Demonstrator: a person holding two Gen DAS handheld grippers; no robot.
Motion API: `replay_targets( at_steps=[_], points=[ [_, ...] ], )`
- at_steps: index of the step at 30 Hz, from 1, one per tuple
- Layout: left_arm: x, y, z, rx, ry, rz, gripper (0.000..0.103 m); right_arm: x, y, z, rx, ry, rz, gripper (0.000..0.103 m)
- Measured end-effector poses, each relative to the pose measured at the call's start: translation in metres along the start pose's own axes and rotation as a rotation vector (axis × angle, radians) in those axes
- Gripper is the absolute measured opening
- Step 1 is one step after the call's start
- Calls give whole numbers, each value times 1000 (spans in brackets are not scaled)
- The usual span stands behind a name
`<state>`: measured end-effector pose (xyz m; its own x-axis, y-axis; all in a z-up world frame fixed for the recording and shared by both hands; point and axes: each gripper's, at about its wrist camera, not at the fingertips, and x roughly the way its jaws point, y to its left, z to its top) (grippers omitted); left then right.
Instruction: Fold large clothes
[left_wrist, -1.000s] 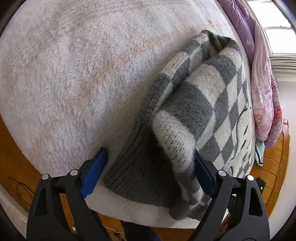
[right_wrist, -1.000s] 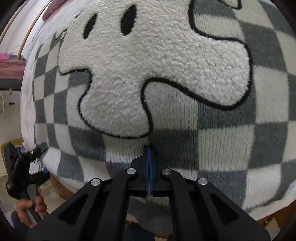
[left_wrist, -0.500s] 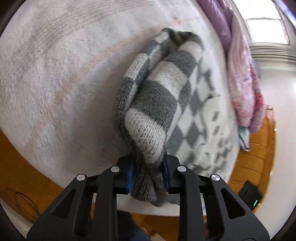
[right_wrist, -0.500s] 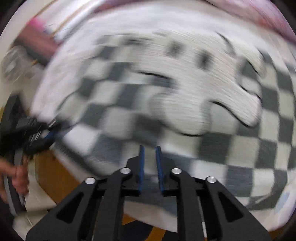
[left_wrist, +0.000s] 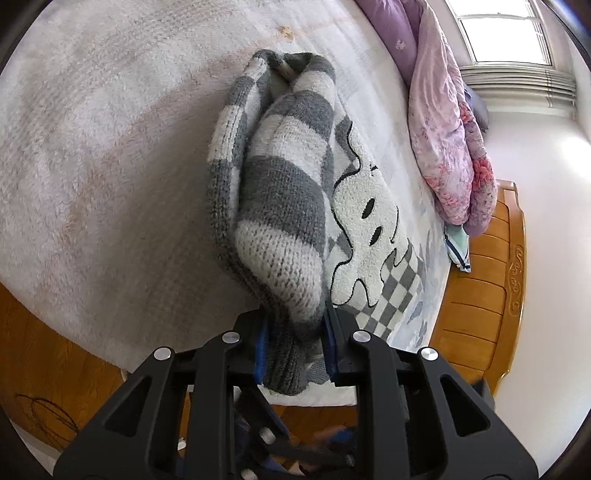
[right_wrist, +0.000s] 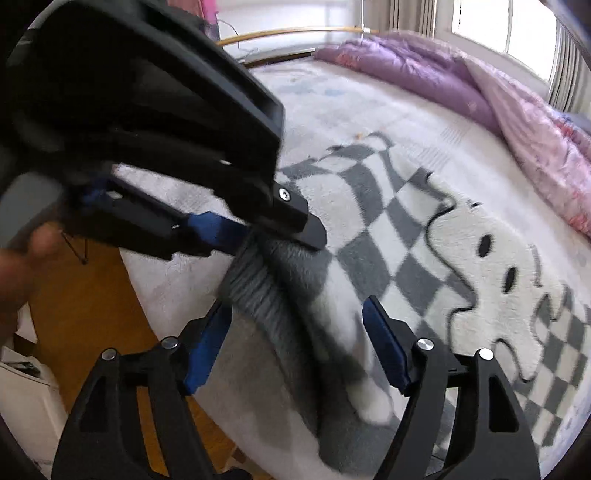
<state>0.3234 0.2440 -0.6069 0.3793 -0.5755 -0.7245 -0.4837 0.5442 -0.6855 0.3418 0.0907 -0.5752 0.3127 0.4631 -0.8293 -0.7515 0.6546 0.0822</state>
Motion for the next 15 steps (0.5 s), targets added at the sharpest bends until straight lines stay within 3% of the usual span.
replay_targets(
  at_steps=[2, 4, 6, 8, 10, 11, 15],
  points=[
    [1, 1, 1, 6, 5, 2, 23, 13, -4, 5, 9, 20, -12, 69],
    [4, 2, 2, 10, 14, 13, 24, 21, -10, 12, 76, 50, 18, 41],
    [8, 4, 6, -20, 27, 16, 27, 24, -19, 15, 128, 77, 37, 25],
    [12, 4, 12, -59, 52, 14, 35, 22, -22, 16, 137, 86, 42, 21],
    [17, 0, 17, -54, 61, 48, 61, 18, -26, 16, 158, 87, 52, 20],
    [18, -4, 23, -47, 44, 102, 68, 17, -30, 16, 170, 86, 57, 20],
    [27, -15, 44, -32, -1, 202, 69, 8, -45, 14, 223, 74, 88, 19]
  ],
)
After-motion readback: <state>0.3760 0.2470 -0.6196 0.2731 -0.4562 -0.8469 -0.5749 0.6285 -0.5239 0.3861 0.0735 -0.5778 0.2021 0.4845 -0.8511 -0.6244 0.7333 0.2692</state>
